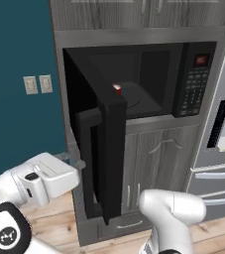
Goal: Pick the mug from the counter and place it inside the microwave. Then close the microwave.
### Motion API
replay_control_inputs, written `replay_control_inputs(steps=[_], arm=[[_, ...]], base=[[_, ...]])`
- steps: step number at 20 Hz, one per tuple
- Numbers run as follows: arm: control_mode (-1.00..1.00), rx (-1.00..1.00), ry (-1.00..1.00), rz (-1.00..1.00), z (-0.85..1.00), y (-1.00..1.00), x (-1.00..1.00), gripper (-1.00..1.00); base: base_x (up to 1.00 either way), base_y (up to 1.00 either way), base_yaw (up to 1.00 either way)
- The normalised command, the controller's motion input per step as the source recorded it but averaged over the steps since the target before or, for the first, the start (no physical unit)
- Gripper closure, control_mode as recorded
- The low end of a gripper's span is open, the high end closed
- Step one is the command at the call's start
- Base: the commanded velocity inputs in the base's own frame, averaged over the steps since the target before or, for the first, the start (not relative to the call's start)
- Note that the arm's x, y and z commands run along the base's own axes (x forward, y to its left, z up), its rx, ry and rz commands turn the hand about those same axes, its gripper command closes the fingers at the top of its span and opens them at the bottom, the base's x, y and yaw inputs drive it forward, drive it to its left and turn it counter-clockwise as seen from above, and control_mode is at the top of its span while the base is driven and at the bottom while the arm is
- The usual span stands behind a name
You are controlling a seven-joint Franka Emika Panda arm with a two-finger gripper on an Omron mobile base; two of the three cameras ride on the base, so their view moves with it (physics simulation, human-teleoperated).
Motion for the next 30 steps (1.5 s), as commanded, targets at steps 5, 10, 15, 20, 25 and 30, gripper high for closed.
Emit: replay_control_inputs(steps=[5,10,15,20,25,30], arm=[[-1.00,0.00,0.00,0.00,0.02,-0.43,0.00,-1.00],[-1.00,0.00,0.00,0.00,0.03,-0.47,0.08,-1.00],[-1.00,0.00,0.00,0.00,0.04,-0.56,0.21,-1.00],[-1.00,0.00,0.00,0.00,0.02,-0.63,0.18,-1.00],[-1.00,0.00,0.00,0.00,0.03,-0.65,0.16,-1.00],[-1.00,0.00,0.01,0.00,0.04,-0.64,0.20,-1.00]], base=[[0.00,0.00,0.00],[0.00,0.00,0.00],[0.00,0.00,0.00],[0.00,0.00,0.00],[0.00,0.00,0.00],[0.00,0.00,0.00]])
